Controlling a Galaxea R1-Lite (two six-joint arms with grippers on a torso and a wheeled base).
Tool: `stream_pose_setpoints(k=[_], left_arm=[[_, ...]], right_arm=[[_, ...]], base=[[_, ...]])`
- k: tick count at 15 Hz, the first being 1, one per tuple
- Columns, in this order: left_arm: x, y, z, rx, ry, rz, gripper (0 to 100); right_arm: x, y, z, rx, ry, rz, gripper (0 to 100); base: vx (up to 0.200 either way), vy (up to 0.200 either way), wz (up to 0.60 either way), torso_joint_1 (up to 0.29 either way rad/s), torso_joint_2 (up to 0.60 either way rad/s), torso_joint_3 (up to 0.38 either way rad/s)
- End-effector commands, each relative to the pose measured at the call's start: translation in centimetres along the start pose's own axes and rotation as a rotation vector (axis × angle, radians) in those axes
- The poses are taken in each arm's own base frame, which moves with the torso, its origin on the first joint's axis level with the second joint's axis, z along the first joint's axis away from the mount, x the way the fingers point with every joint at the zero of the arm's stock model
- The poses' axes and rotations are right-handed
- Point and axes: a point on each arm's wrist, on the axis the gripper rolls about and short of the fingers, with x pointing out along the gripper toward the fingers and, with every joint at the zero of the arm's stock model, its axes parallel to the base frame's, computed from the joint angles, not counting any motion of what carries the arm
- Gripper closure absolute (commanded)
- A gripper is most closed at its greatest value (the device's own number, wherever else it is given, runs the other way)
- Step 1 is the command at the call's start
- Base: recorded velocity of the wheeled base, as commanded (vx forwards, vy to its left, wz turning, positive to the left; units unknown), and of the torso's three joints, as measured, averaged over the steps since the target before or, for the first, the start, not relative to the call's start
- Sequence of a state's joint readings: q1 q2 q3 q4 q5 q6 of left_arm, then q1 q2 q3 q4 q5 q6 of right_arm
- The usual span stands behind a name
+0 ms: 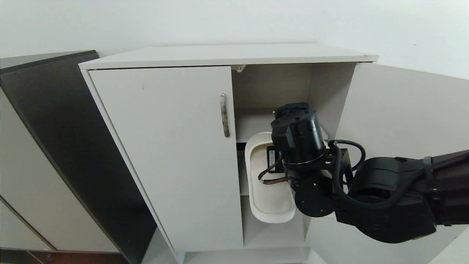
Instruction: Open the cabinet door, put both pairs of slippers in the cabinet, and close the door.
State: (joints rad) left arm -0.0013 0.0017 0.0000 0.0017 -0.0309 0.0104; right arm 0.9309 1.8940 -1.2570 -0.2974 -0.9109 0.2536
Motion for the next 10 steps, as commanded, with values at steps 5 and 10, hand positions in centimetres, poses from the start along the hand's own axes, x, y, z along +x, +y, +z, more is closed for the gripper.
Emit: stream_pose_setpoints(k=[5, 10], left_arm=[[0.0, 0.0, 0.0, 0.0, 0.001, 0.0, 100], [0.0, 0.0, 0.0, 0.002, 0.001, 0.0, 100]], right_arm=[[0.8, -0.4, 0.0, 0.001, 0.002, -0.023, 100], [2.0, -0.7, -0.2, -0.004, 0.006, -0.052, 100]], base=[[0.0, 0.0, 0.0, 0.0, 0.0, 0.0], [0.16, 0.0, 0.0, 0.0, 0.0, 0.003]])
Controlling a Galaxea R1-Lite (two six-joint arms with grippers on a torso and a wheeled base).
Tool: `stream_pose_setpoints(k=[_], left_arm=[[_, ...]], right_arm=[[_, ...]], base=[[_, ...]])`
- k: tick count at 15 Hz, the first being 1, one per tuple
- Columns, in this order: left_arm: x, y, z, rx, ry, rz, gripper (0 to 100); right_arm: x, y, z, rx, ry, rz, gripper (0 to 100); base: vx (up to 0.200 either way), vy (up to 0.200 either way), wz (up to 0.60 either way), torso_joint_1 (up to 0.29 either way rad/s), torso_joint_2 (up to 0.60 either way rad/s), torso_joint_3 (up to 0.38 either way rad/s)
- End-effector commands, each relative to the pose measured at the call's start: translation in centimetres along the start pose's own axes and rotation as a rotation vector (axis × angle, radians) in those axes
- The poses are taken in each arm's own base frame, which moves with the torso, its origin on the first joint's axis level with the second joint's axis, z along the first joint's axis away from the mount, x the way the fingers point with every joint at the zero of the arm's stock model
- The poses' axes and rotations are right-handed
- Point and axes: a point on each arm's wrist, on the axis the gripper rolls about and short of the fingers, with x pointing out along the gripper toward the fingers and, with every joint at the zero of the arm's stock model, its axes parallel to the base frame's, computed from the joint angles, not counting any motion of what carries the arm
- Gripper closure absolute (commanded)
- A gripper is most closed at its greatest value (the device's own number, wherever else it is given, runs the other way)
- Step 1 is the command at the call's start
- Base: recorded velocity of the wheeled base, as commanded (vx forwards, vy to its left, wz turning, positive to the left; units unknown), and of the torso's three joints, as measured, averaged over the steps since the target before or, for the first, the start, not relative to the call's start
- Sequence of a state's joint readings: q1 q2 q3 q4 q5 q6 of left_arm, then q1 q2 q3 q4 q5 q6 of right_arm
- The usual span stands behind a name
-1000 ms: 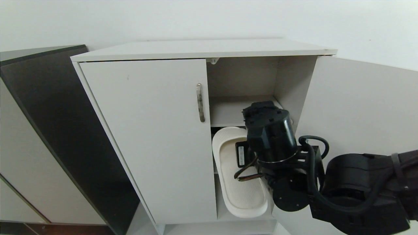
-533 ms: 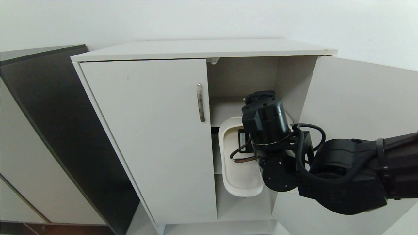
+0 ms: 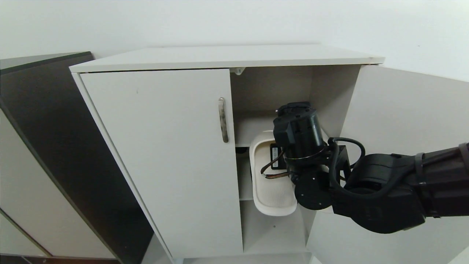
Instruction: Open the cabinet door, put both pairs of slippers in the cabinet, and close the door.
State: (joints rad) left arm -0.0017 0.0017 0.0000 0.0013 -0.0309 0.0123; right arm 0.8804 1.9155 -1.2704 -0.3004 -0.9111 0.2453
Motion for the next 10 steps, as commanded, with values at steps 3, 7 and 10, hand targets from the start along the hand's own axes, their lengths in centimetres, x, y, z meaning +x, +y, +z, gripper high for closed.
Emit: stream_pose_setpoints(k=[3, 7, 10], left_arm=[[0.0, 0.0, 0.0, 0.0, 0.002, 0.0, 100], [0.0, 0.0, 0.0, 0.0, 0.0, 0.0, 100], [0.0, 0.0, 0.0, -0.002, 0.002, 0.0, 100]], right_arm=[[0.1, 0.1, -0.1, -0.001, 0.001, -0.002, 100], [2.2, 0.3, 0.5, -0.001, -0.011, -0.022, 100], [4.3, 0.3, 1.3, 0.018, -0.02, -0.009, 100]], base=[[0.2, 0.0, 0.0, 0.002, 0.01, 0.002], [0.05, 0.0, 0.0, 0.001, 0.0, 0.001], [0.0, 0.0, 0.0, 0.0, 0.0, 0.0]])
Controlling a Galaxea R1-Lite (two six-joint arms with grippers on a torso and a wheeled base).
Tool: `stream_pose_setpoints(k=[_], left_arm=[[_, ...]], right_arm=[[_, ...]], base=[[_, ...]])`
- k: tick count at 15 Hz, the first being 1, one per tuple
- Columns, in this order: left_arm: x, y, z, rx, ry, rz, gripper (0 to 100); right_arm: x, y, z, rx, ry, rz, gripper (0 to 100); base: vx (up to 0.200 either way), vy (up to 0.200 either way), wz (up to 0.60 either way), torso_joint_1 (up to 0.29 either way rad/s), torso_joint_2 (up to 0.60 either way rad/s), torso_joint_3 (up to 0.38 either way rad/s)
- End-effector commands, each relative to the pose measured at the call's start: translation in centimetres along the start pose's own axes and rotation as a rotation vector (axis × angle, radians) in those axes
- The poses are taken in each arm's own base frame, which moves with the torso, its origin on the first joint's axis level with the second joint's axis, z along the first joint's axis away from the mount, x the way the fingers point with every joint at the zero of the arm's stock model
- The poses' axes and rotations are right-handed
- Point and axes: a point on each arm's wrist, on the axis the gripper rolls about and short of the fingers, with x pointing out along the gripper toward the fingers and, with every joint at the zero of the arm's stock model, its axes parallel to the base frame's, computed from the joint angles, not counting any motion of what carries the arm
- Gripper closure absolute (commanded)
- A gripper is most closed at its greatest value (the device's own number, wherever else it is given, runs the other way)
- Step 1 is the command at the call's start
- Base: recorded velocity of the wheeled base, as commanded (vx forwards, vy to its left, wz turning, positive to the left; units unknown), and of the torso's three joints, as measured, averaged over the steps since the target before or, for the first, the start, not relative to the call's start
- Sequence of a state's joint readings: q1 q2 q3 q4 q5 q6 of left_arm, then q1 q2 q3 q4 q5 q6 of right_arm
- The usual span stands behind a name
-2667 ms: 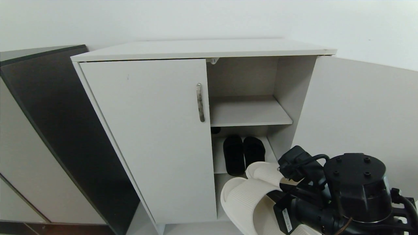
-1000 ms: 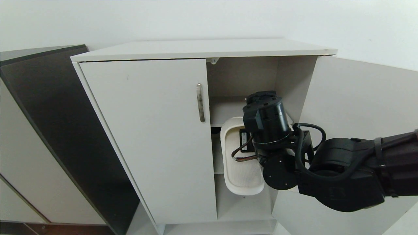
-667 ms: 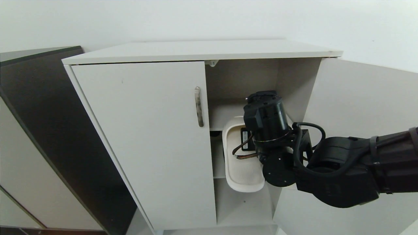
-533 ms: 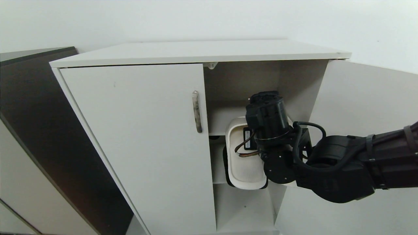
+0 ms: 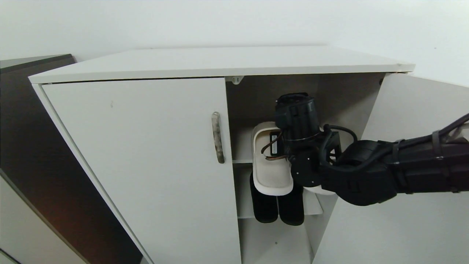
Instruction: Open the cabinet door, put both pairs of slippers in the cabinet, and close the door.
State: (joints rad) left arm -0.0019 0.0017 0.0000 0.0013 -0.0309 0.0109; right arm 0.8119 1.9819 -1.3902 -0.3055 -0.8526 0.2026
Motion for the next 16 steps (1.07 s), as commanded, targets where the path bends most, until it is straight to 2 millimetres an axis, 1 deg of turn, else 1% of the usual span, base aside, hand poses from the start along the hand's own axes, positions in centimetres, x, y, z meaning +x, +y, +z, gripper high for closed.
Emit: stream_pose_setpoints(k=[1, 5, 8, 11, 13, 16], left_arm=[[0.0, 0.0, 0.0, 0.0, 0.002, 0.001, 100], [0.0, 0.0, 0.0, -0.003, 0.002, 0.002, 100], [0.0, 0.0, 0.0, -0.003, 0.002, 0.004, 100], [0.0, 0.0, 0.0, -0.008, 0.002, 0.005, 100], [0.0, 0.0, 0.0, -0.009, 0.0, 0.005, 100], [0.0, 0.0, 0.0, -0.009, 0.0, 0.005, 100]], right_arm=[[1.7, 0.3, 0.0, 0.01, -0.003, -0.013, 100], [4.3, 0.3, 0.0, 0.001, -0.011, -0.044, 100], [5.9, 0.4, -0.4, -0.016, -0.009, -0.064, 100], [6.3, 0.4, 0.4, -0.015, -0.024, -0.041, 100], [6.3, 0.4, 1.6, -0.017, -0.053, -0.039, 100], [7.2, 0.4, 1.9, -0.02, -0.065, -0.053, 100]], base=[[0.0, 0.0, 0.0, 0.0, 0.0, 0.0], [0.0, 0.0, 0.0, 0.0, 0.0, 0.0], [0.0, 0.0, 0.0, 0.0, 0.0, 0.0], [0.0, 0.0, 0.0, 0.0, 0.0, 0.0], [0.0, 0.0, 0.0, 0.0, 0.0, 0.0], [0.0, 0.0, 0.0, 0.0, 0.0, 0.0]])
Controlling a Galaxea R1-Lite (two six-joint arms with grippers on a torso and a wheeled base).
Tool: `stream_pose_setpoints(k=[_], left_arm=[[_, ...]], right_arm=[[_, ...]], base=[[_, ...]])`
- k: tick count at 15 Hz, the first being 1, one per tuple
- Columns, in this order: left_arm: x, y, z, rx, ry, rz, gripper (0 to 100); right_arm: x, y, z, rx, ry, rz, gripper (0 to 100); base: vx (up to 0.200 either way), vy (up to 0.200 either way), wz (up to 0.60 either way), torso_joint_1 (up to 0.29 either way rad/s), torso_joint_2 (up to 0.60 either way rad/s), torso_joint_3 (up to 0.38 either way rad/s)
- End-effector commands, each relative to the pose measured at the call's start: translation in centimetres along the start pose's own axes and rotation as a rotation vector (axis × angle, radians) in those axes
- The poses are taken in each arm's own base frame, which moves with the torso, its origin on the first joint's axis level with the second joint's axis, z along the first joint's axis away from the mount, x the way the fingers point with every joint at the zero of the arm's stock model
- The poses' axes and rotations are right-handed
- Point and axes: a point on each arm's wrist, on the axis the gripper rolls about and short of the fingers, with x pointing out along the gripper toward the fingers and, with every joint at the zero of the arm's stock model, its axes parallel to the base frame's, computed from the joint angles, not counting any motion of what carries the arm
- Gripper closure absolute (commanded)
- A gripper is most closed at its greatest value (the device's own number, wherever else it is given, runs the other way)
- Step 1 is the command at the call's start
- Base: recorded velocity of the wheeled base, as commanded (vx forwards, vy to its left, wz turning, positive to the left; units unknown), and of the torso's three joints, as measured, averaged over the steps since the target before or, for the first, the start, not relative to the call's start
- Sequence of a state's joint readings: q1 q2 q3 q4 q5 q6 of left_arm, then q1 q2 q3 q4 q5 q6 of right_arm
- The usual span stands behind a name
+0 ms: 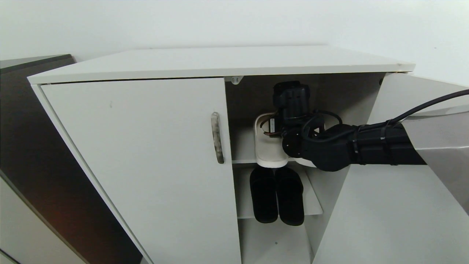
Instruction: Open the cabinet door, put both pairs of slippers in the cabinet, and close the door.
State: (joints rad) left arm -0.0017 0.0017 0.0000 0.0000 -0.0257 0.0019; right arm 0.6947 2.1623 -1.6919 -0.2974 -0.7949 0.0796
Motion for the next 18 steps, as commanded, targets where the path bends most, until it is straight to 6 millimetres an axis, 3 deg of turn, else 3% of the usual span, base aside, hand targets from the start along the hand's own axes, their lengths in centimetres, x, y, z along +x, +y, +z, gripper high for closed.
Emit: stream_pose_setpoints(k=[1, 14, 15, 18], left_arm=[[0.01, 0.0, 0.0, 0.0, 0.001, 0.0, 100], [0.01, 0.0, 0.0, 0.0, 0.001, 0.001, 100], [0.01, 0.0, -0.01, 0.0, 0.003, 0.001, 100], [0.01, 0.0, 0.0, -0.002, 0.001, 0.001, 100]], right_arm=[[0.9, 0.2, -0.38, 0.003, -0.001, -0.008, 100], [1.52, 0.45, -0.95, -0.03, 0.016, 0.057, 100], [1.53, 0.45, -0.99, -0.031, 0.018, 0.056, 0], [0.98, 0.41, -0.66, -0.037, 0.023, 0.054, 0]], base=[[0.0, 0.0, 0.0, 0.0, 0.0, 0.0], [0.0, 0.0, 0.0, 0.0, 0.0, 0.0], [0.0, 0.0, 0.0, 0.0, 0.0, 0.0], [0.0, 0.0, 0.0, 0.0, 0.0, 0.0]])
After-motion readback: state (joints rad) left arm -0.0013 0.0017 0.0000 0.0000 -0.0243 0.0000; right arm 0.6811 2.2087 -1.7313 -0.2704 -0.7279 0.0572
